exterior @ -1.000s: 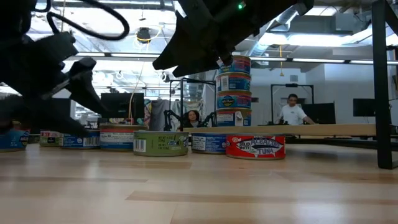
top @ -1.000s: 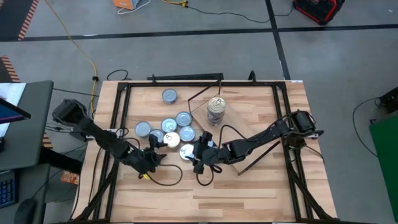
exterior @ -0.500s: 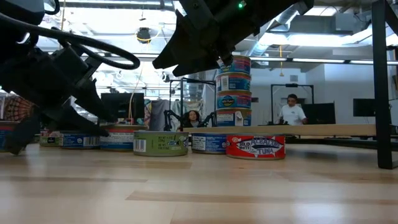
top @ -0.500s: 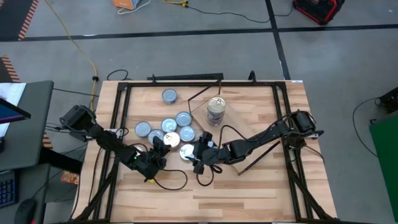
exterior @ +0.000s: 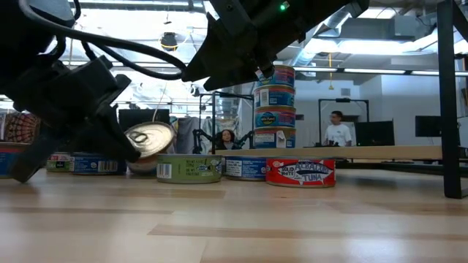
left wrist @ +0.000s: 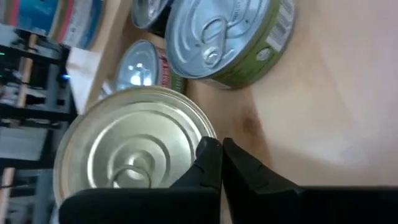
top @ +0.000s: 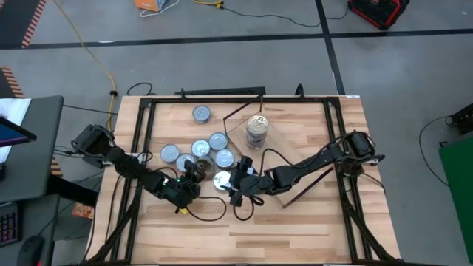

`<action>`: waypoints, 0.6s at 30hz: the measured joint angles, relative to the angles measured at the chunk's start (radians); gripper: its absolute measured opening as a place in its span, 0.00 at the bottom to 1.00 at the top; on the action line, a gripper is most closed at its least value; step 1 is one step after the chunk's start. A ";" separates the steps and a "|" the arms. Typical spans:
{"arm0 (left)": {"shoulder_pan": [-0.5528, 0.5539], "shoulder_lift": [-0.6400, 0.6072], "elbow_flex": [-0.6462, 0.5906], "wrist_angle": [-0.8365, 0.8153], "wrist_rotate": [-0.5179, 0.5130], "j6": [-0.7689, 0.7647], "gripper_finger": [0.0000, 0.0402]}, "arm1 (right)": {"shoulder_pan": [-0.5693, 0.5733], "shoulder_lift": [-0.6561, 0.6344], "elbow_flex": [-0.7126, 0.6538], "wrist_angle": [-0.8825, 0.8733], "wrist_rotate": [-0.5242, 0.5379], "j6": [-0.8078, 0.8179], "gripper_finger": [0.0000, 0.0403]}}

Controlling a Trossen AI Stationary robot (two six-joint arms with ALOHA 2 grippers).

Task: Stack canned seafood by type on shelf
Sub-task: Stack the blue tuna can on top of the blue tuna can on the shelf

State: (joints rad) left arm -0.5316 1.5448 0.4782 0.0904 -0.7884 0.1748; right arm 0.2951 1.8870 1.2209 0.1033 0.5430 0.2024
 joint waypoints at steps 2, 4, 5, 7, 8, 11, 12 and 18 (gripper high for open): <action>-0.001 0.000 0.000 -0.001 0.003 -0.016 0.00 | 0.000 0.000 0.000 -0.003 0.000 0.000 0.81; -0.002 0.000 0.000 -0.001 0.003 -0.020 0.00 | 0.000 0.000 0.000 -0.007 0.000 0.000 0.81; -0.003 0.000 0.000 -0.001 0.002 -0.024 0.00 | 0.000 0.000 0.000 -0.007 0.000 0.000 0.81; -0.003 0.001 0.000 -0.002 0.005 -0.034 0.00 | 0.000 0.000 0.000 -0.007 0.000 0.001 0.81; -0.003 0.001 -0.001 -0.002 0.010 -0.041 0.00 | 0.001 0.000 0.000 -0.007 0.000 0.001 0.81; -0.003 0.001 -0.001 -0.002 0.029 -0.054 0.00 | 0.001 0.000 0.000 -0.007 0.000 0.001 0.81; -0.003 0.001 -0.001 -0.003 0.030 -0.057 0.00 | 0.001 0.000 0.000 -0.007 0.000 0.001 0.81; -0.003 0.001 -0.002 -0.004 0.034 -0.069 0.00 | 0.002 0.000 0.000 -0.008 0.000 0.002 0.81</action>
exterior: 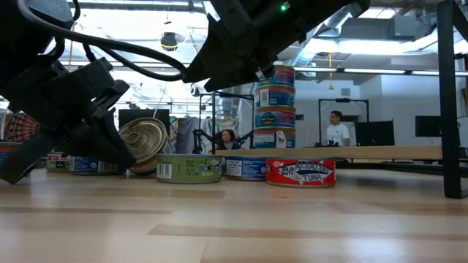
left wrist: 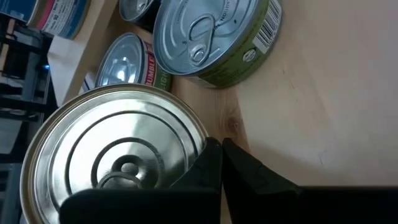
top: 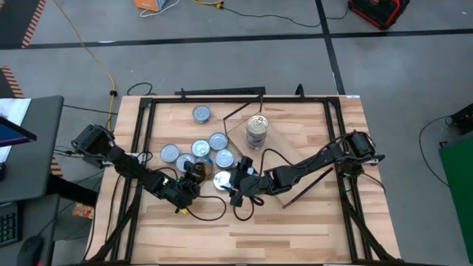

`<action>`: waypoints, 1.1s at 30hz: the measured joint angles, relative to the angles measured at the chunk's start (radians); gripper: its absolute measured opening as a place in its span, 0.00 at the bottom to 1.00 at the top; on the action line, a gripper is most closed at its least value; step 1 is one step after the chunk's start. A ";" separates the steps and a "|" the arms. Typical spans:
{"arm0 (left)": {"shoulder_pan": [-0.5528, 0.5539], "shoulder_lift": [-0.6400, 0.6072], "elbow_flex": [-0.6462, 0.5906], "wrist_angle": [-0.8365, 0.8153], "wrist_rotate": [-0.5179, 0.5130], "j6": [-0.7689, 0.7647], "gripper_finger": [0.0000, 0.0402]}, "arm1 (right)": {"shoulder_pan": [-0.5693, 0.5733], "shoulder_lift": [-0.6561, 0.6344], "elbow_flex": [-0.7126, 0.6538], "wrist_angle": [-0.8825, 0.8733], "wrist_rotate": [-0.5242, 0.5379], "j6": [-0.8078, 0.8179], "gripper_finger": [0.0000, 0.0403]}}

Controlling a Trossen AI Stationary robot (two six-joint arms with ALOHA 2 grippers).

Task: Stack canned seafood by type on shelf
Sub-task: Stack the blue tuna can on top of the blue tuna can on the shelf

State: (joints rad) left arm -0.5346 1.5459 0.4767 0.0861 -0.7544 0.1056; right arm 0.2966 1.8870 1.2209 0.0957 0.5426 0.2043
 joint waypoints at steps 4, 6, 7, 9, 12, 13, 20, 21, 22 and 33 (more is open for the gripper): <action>0.000 0.000 -0.001 -0.001 0.004 -0.020 0.00 | 0.000 0.000 0.000 -0.009 0.000 0.000 0.81; 0.000 0.000 -0.001 -0.001 0.023 -0.028 0.00 | 0.000 0.000 0.000 -0.009 0.000 0.000 0.81; 0.000 0.000 -0.001 -0.001 0.031 -0.033 0.00 | 0.000 0.000 0.000 -0.009 0.000 0.000 0.81; 0.000 0.000 -0.001 -0.001 0.045 -0.051 0.00 | 0.000 0.000 0.000 -0.010 0.000 0.000 0.81; -0.001 0.000 -0.001 -0.001 0.048 -0.077 0.00 | 0.000 0.000 0.000 -0.017 -0.006 0.005 0.81; -0.002 0.000 -0.001 -0.002 0.054 -0.088 0.00 | 0.000 0.000 0.000 -0.019 -0.009 0.006 0.81; -0.012 -0.108 -0.005 -0.082 0.137 -0.240 0.00 | 0.000 0.000 0.000 -0.046 -0.017 0.031 0.81; -0.014 -0.137 -0.005 -0.097 0.157 -0.257 0.00 | 0.000 0.000 0.000 -0.046 -0.017 0.032 0.81; -0.017 -0.167 -0.005 -0.111 0.175 -0.274 0.00 | 0.000 0.000 0.000 -0.046 -0.017 0.032 0.81; -0.038 -0.476 -0.004 -0.121 0.186 -0.345 0.25 | 0.000 0.000 0.000 -0.050 -0.018 0.035 0.81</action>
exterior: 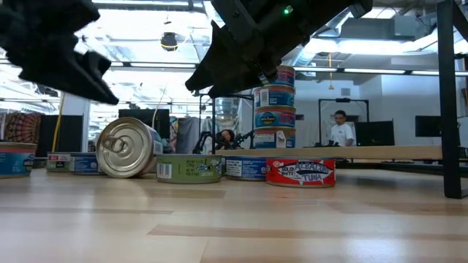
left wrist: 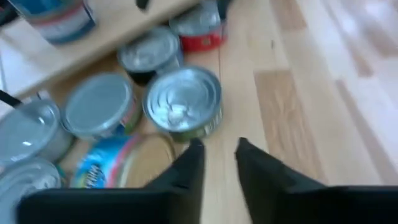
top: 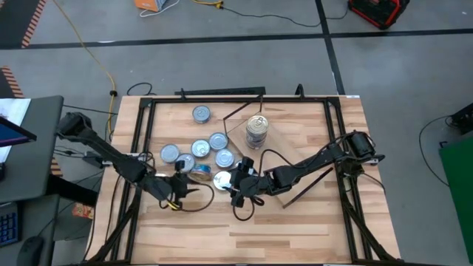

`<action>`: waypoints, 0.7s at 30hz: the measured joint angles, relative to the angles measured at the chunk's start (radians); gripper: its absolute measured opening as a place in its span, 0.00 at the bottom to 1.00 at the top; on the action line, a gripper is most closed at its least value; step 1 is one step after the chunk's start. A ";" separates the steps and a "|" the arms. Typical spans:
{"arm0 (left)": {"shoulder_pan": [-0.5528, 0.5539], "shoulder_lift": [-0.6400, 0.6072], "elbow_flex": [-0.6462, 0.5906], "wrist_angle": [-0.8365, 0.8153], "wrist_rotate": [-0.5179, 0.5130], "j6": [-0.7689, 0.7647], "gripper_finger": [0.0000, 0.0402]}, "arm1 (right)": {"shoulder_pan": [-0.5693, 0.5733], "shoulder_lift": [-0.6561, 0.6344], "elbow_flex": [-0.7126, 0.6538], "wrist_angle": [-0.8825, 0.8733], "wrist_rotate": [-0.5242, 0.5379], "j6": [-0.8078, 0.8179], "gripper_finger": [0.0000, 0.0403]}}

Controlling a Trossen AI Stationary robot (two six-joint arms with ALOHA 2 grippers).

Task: Stack canned seafood by type on shelf
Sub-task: Stack the blue tuna can on top of the blue tuna can on the shelf

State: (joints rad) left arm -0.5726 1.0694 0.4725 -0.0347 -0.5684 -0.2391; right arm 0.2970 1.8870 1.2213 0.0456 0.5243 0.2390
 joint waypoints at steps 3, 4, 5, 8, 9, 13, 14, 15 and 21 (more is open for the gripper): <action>0.023 -0.034 0.001 -0.006 -0.039 0.032 0.41 | 0.000 0.000 0.000 0.000 0.000 0.000 0.81; 0.036 -0.039 0.002 -0.010 -0.048 0.044 0.46 | 0.000 0.000 0.000 0.000 0.000 0.000 0.81; 0.052 -0.042 0.002 -0.013 -0.055 0.055 0.51 | 0.000 0.000 0.000 0.000 0.000 0.000 0.81; 0.126 -0.042 0.002 -0.025 -0.027 0.065 0.62 | 0.000 0.000 0.000 0.001 0.000 0.000 0.81; 0.159 -0.042 0.002 -0.033 0.001 0.072 0.65 | 0.000 0.000 0.000 0.003 0.000 0.000 0.81; 0.302 -0.042 0.001 -0.060 0.178 0.098 0.69 | 0.000 0.000 0.000 0.003 -0.001 0.000 0.81; 0.335 -0.042 -0.002 -0.057 0.223 0.101 0.69 | 0.000 0.000 0.000 0.003 -0.001 0.001 0.81; 0.367 -0.042 -0.005 -0.056 0.269 0.107 0.69 | 0.000 0.000 0.000 0.003 -0.004 0.004 0.81; 0.479 -0.042 -0.035 -0.072 0.432 0.123 0.69 | 0.000 0.000 0.000 0.000 -0.037 0.008 0.81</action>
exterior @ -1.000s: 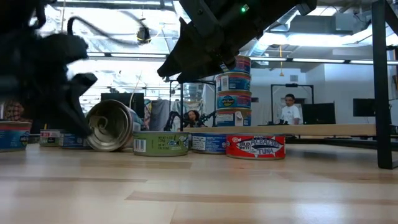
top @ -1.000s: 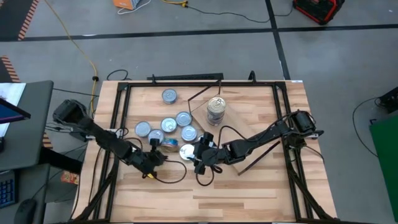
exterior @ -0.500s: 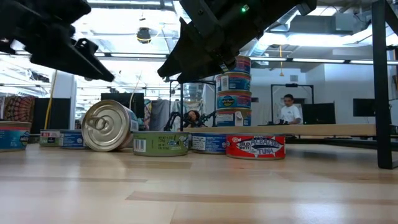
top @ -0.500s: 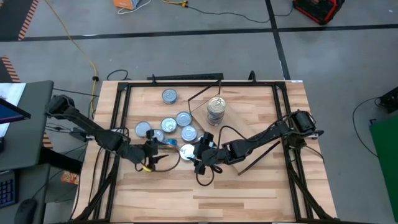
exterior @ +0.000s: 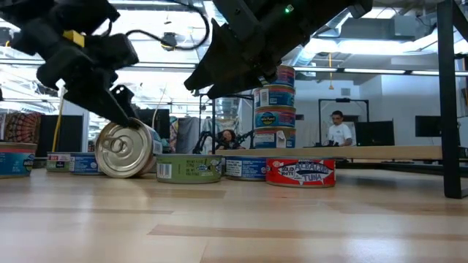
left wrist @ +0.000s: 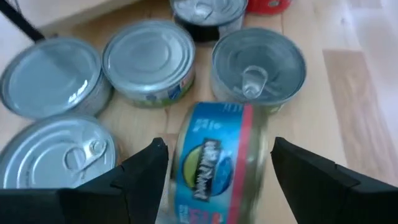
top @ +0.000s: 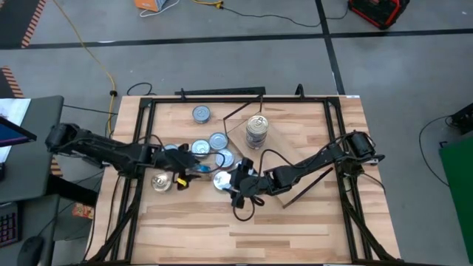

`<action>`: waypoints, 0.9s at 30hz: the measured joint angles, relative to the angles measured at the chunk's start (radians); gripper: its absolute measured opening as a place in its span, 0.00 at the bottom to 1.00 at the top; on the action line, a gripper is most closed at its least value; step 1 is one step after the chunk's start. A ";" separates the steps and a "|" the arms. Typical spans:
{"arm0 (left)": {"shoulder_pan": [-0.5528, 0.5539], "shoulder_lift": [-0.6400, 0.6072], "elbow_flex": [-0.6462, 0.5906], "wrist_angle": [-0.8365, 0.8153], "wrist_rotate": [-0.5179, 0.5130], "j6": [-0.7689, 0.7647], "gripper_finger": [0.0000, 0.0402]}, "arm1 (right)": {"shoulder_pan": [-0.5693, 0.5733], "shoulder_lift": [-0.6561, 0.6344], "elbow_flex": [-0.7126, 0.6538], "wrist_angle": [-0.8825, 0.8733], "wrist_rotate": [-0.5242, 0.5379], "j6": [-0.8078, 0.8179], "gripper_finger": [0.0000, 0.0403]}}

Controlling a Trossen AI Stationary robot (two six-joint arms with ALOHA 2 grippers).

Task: Stack canned seafood by type on shelf
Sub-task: Stack the blue tuna can on top of the blue tuna can on the shelf

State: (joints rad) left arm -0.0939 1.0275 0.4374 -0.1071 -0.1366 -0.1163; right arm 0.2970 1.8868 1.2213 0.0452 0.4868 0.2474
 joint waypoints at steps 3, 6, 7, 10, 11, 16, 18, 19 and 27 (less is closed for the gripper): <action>0.004 0.000 0.000 -0.012 0.032 0.000 0.69 | -0.001 0.007 0.000 0.017 -0.001 0.015 0.81; -0.007 0.000 0.000 -0.014 0.059 -0.002 0.69 | -0.010 0.059 0.002 0.147 -0.005 -0.006 0.81; -0.013 0.000 0.000 -0.015 0.064 -0.005 0.69 | -0.013 0.087 0.002 0.198 -0.019 -0.022 0.81; -0.032 0.000 0.000 -0.014 0.068 -0.016 0.69 | -0.029 0.154 0.012 0.266 -0.043 -0.096 0.81; -0.039 0.000 0.000 -0.012 0.068 -0.017 0.69 | -0.035 0.173 0.022 0.266 -0.045 -0.111 0.82; -0.077 0.000 0.000 -0.008 0.058 -0.018 0.69 | -0.070 0.214 0.059 0.281 -0.076 -0.126 0.86; -0.088 0.000 0.000 -0.010 0.053 -0.019 0.69 | -0.084 0.215 0.061 0.263 -0.113 -0.139 0.89; -0.092 0.000 0.000 -0.009 0.053 -0.019 0.69 | -0.091 0.216 0.068 0.265 -0.136 -0.143 0.91; -0.156 0.000 0.000 -0.006 0.080 0.038 0.69 | -0.110 0.215 0.102 0.272 -0.252 -0.193 0.98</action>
State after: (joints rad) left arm -0.2497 1.0275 0.4370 -0.1128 -0.0566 -0.0782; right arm 0.1867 2.1014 1.3231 0.3168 0.2346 0.0544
